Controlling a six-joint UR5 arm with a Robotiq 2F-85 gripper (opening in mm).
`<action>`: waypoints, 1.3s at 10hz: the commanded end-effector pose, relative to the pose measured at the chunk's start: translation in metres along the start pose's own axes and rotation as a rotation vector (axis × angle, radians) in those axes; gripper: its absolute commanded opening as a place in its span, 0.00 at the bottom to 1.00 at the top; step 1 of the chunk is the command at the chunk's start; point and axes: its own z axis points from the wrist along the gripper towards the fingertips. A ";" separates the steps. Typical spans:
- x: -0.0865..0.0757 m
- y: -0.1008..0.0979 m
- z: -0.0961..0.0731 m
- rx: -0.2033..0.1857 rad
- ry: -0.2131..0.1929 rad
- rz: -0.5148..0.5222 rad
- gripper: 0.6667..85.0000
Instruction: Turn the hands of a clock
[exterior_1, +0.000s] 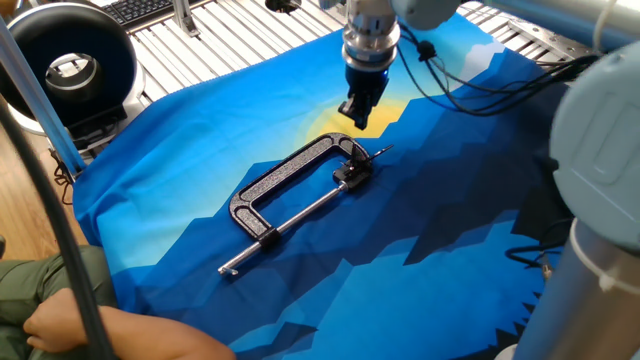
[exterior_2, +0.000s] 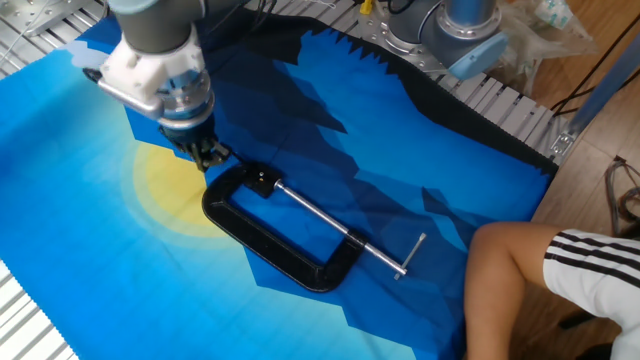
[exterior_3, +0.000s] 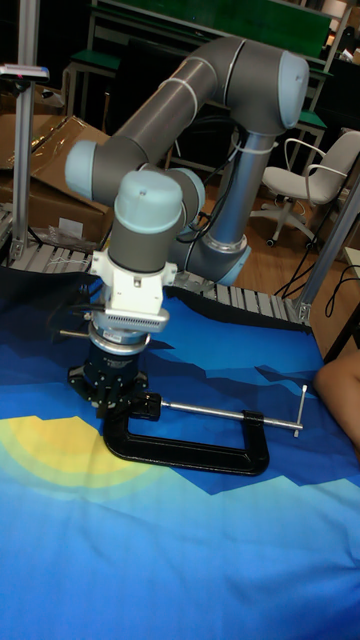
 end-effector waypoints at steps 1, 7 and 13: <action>0.003 0.000 0.017 -0.020 -0.007 0.013 0.01; 0.031 0.000 0.020 -0.021 -0.020 0.034 0.01; 0.036 -0.005 0.017 0.002 -0.007 -0.009 0.01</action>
